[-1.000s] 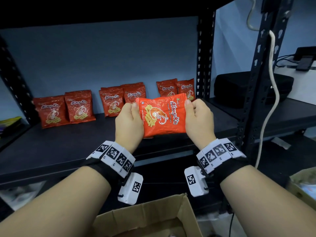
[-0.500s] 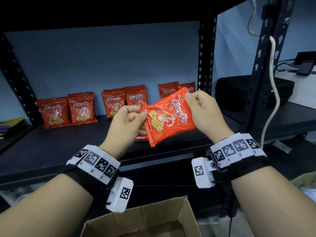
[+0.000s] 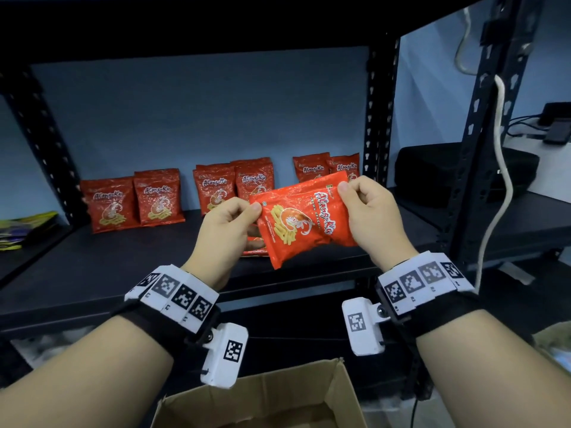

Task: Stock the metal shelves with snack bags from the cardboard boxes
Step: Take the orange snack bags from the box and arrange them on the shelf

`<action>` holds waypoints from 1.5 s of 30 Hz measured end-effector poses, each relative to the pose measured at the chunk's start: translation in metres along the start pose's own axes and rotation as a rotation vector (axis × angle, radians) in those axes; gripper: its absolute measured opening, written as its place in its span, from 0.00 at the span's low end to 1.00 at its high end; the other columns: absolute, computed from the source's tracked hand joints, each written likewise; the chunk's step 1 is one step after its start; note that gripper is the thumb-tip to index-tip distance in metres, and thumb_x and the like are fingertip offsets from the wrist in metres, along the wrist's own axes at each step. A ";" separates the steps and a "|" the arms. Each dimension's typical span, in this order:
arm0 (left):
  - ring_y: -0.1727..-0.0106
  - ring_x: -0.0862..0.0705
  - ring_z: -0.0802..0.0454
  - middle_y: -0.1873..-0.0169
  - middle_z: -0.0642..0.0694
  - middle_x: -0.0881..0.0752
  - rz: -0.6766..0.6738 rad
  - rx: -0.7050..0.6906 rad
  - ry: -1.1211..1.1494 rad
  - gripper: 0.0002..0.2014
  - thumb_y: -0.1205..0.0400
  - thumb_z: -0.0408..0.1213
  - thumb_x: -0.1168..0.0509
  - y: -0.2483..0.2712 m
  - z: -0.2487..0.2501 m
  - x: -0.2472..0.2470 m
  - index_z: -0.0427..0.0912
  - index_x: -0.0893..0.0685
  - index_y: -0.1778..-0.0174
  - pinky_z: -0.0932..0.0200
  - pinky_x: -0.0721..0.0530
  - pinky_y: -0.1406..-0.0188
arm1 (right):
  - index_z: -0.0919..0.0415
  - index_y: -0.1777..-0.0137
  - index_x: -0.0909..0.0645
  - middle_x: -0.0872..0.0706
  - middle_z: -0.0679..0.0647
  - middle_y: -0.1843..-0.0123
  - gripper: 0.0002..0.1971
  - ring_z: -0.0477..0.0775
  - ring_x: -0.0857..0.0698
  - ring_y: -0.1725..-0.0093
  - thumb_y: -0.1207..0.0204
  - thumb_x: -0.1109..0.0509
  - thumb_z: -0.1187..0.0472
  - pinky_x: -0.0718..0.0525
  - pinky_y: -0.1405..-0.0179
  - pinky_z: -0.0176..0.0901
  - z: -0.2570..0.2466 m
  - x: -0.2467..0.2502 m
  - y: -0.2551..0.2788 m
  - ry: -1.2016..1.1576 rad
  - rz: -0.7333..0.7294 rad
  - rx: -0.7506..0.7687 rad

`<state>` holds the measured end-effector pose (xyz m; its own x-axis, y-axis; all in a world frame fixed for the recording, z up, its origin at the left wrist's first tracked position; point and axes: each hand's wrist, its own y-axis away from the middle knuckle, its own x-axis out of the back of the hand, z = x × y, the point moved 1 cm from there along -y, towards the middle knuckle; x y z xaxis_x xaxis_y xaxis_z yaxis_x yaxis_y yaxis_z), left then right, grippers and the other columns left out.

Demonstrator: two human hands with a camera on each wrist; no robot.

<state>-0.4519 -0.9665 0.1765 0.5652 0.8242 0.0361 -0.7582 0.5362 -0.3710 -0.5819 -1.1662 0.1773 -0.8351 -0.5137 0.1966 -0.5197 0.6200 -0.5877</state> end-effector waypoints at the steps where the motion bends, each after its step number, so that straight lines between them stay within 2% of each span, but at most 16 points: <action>1: 0.60 0.10 0.44 0.62 0.41 0.11 -0.018 0.015 -0.010 0.16 0.11 0.38 0.33 0.000 -0.001 0.001 0.46 0.19 0.67 0.52 0.10 0.63 | 0.57 0.59 0.22 0.13 0.59 0.58 0.17 0.63 0.12 0.55 0.12 0.35 0.47 0.12 0.51 0.68 -0.001 0.002 -0.001 0.013 -0.001 0.015; 5: 0.62 0.10 0.50 0.62 0.45 0.09 -0.088 0.048 -0.042 0.05 0.15 0.37 0.28 -0.002 0.003 0.006 0.41 0.17 0.53 0.54 0.10 0.60 | 0.60 0.58 0.20 0.13 0.61 0.60 0.16 0.64 0.13 0.57 0.11 0.33 0.52 0.12 0.54 0.62 -0.007 0.011 -0.005 -0.001 -0.045 0.086; 8: 0.52 0.08 0.51 0.53 0.48 0.07 -0.211 0.034 -0.123 0.23 0.26 0.44 0.19 -0.010 0.010 0.006 0.42 0.16 0.39 0.57 0.12 0.53 | 0.60 0.58 0.17 0.10 0.56 0.60 0.13 0.57 0.12 0.59 0.13 0.30 0.54 0.13 0.58 0.54 -0.013 0.008 -0.003 0.039 -0.169 0.118; 10: 0.43 0.08 0.47 0.46 0.46 0.07 -0.366 0.057 -0.234 0.34 0.35 0.49 0.13 -0.016 0.019 0.002 0.44 0.16 0.35 0.52 0.11 0.44 | 0.58 0.59 0.15 0.09 0.51 0.61 0.11 0.48 0.11 0.62 0.15 0.27 0.55 0.14 0.62 0.48 -0.018 0.002 0.000 0.061 -0.262 0.137; 13: 0.42 0.08 0.40 0.44 0.39 0.07 -0.641 0.184 -0.307 0.28 0.33 0.39 0.13 -0.018 0.031 -0.006 0.40 0.12 0.38 0.45 0.11 0.40 | 0.57 0.59 0.11 0.09 0.52 0.61 0.10 0.52 0.11 0.60 0.19 0.23 0.54 0.13 0.59 0.51 -0.023 -0.008 0.004 0.079 -0.321 0.187; 15: 0.46 0.07 0.41 0.47 0.38 0.07 -0.691 0.205 -0.315 0.19 0.30 0.35 0.17 -0.016 0.032 -0.007 0.38 0.09 0.44 0.48 0.10 0.45 | 0.56 0.59 0.10 0.09 0.54 0.63 0.10 0.57 0.11 0.62 0.20 0.21 0.52 0.12 0.59 0.55 -0.022 -0.011 0.005 0.046 -0.283 0.182; 17: 0.48 0.07 0.41 0.47 0.37 0.07 -0.610 0.196 -0.254 0.17 0.29 0.35 0.20 -0.015 0.027 -0.004 0.39 0.10 0.44 0.48 0.10 0.46 | 0.55 0.56 0.11 0.11 0.56 0.67 0.11 0.58 0.13 0.66 0.22 0.20 0.48 0.12 0.62 0.53 -0.017 -0.009 0.004 -0.020 -0.182 0.144; 19: 0.45 0.07 0.39 0.45 0.37 0.07 -0.462 0.204 -0.138 0.20 0.27 0.35 0.21 -0.015 0.019 0.000 0.39 0.12 0.39 0.44 0.11 0.43 | 0.54 0.44 0.15 0.11 0.57 0.65 0.22 0.54 0.11 0.66 0.28 0.18 0.40 0.11 0.59 0.52 -0.010 -0.008 0.004 -0.112 -0.145 0.017; 21: 0.43 0.08 0.37 0.43 0.37 0.08 -0.332 0.214 -0.027 0.22 0.26 0.35 0.22 -0.013 0.014 0.000 0.38 0.14 0.36 0.42 0.10 0.43 | 0.56 0.33 0.20 0.07 0.54 0.58 0.37 0.52 0.06 0.57 0.37 0.16 0.38 0.09 0.50 0.54 -0.005 -0.012 0.008 -0.201 -0.266 -0.156; 22: 0.44 0.07 0.38 0.44 0.37 0.07 -0.288 0.209 0.013 0.21 0.25 0.33 0.22 -0.011 0.013 -0.001 0.37 0.14 0.36 0.44 0.09 0.45 | 0.57 0.31 0.21 0.06 0.54 0.54 0.39 0.53 0.06 0.53 0.38 0.15 0.40 0.08 0.45 0.56 -0.003 -0.015 0.012 -0.231 -0.350 -0.206; 24: 0.45 0.07 0.39 0.46 0.38 0.07 -0.241 0.187 0.033 0.18 0.23 0.30 0.23 -0.008 0.013 -0.003 0.35 0.14 0.37 0.46 0.08 0.48 | 0.61 0.34 0.18 0.05 0.57 0.49 0.29 0.57 0.05 0.48 0.32 0.14 0.50 0.10 0.39 0.62 -0.003 -0.023 0.019 -0.308 -0.464 -0.223; 28: 0.53 0.06 0.39 0.51 0.36 0.07 -0.152 0.103 0.014 0.16 0.26 0.25 0.21 -0.014 0.022 0.001 0.34 0.14 0.44 0.48 0.08 0.55 | 0.63 0.40 0.15 0.05 0.59 0.48 0.16 0.60 0.06 0.47 0.23 0.18 0.59 0.10 0.38 0.66 -0.003 -0.030 0.024 -0.342 -0.461 -0.173; 32: 0.62 0.08 0.52 0.61 0.42 0.06 -0.129 -0.021 -0.156 0.05 0.23 0.30 0.21 -0.028 0.036 0.010 0.38 0.11 0.56 0.60 0.10 0.62 | 0.64 0.40 0.15 0.05 0.60 0.48 0.15 0.62 0.06 0.46 0.22 0.19 0.60 0.11 0.37 0.66 -0.003 -0.035 0.026 -0.342 -0.465 -0.166; 37: 0.67 0.11 0.57 0.68 0.48 0.09 -0.051 -0.090 -0.205 0.05 0.21 0.30 0.23 -0.032 0.031 0.017 0.37 0.13 0.58 0.65 0.13 0.66 | 0.66 0.40 0.17 0.06 0.61 0.48 0.14 0.62 0.06 0.46 0.20 0.22 0.59 0.11 0.37 0.66 -0.006 -0.035 0.025 -0.344 -0.478 -0.170; 41: 0.66 0.10 0.55 0.66 0.46 0.08 -0.029 -0.100 -0.218 0.06 0.20 0.31 0.23 -0.030 0.024 0.011 0.33 0.13 0.53 0.62 0.11 0.66 | 0.65 0.41 0.20 0.06 0.59 0.48 0.14 0.59 0.06 0.46 0.20 0.21 0.60 0.10 0.38 0.63 -0.006 -0.035 0.026 -0.322 -0.553 -0.197; 45: 0.65 0.11 0.57 0.64 0.47 0.09 -0.015 -0.117 -0.254 0.07 0.20 0.38 0.22 -0.037 0.025 0.011 0.38 0.10 0.53 0.64 0.12 0.65 | 0.60 0.35 0.19 0.06 0.54 0.44 0.21 0.55 0.06 0.47 0.24 0.17 0.58 0.07 0.59 0.50 -0.005 -0.030 0.025 -0.245 -0.609 -0.192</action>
<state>-0.4256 -0.9722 0.2139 0.4652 0.8437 0.2680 -0.6996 0.5359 -0.4726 -0.5708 -1.1322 0.1606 -0.3303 -0.9096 0.2519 -0.9258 0.2602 -0.2742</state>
